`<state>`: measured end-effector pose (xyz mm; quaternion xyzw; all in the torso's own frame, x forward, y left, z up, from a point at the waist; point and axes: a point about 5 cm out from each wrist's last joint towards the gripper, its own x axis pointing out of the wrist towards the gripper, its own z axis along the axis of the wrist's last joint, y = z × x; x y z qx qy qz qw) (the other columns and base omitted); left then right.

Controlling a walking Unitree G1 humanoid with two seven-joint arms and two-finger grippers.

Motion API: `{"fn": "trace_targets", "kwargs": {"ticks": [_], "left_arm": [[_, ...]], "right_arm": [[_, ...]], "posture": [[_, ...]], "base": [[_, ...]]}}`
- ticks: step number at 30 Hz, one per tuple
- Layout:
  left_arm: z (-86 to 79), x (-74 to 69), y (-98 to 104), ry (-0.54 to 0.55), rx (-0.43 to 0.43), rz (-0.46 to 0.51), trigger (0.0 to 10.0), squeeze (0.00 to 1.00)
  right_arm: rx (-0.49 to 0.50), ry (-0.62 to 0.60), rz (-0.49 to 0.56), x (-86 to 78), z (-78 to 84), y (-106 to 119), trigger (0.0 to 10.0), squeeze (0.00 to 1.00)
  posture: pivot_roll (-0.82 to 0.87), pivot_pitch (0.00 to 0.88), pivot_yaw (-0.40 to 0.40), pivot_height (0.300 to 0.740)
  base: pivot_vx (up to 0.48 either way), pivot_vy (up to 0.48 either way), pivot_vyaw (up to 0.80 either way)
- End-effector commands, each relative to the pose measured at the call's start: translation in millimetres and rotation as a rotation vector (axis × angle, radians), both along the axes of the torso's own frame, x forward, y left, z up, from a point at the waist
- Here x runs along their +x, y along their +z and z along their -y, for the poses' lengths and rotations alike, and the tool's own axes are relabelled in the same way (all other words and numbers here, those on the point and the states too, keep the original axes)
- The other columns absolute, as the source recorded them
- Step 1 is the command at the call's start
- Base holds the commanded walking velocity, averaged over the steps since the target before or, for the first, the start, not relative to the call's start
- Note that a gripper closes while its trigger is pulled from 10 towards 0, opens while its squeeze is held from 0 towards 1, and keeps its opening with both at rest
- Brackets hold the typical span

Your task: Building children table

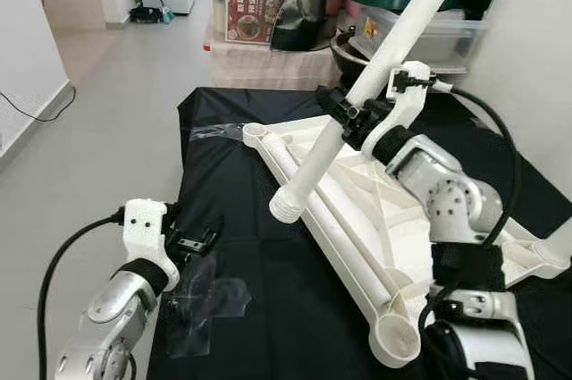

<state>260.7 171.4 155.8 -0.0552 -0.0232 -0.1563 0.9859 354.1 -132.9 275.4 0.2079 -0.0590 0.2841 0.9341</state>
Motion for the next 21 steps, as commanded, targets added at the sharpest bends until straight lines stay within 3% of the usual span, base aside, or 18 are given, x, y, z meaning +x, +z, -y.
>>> {"fn": "trace_targets", "kwargs": {"ticks": [1,5,19,21], "left_arm": [[6.1,1.0,-0.4,-0.005,-0.015,-0.002,10.0,0.00],[7.4,1.7,0.3,-0.007,-0.017,0.002,10.0,0.00],[8.0,5.9,-0.3,0.022,-0.006,0.001,10.0,0.00],[10.4,6.6,-1.1,0.018,-0.014,-0.001,10.0,0.00]], "right_arm": [[-0.004,-0.013,0.017,-2.8,-3.0,-1.5,10.0,0.00],[-0.009,-0.014,0.019,-3.4,-4.6,-2.1,10.0,0.00],[-0.038,-0.073,0.022,-1.8,-5.4,-4.3,10.0,0.00],[-0.050,-0.122,0.018,-2.1,-3.5,-8.2,10.0,0.00]], "posture": [[0.08,0.000,-0.092,0.740],[0.08,0.000,-0.092,0.740],[0.08,0.000,-0.091,0.740],[0.07,0.000,-0.088,0.740]], "base": [[-0.480,0.000,0.00],[-0.480,0.000,0.00],[0.000,0.000,0.00],[0.000,-0.471,0.00]]}}
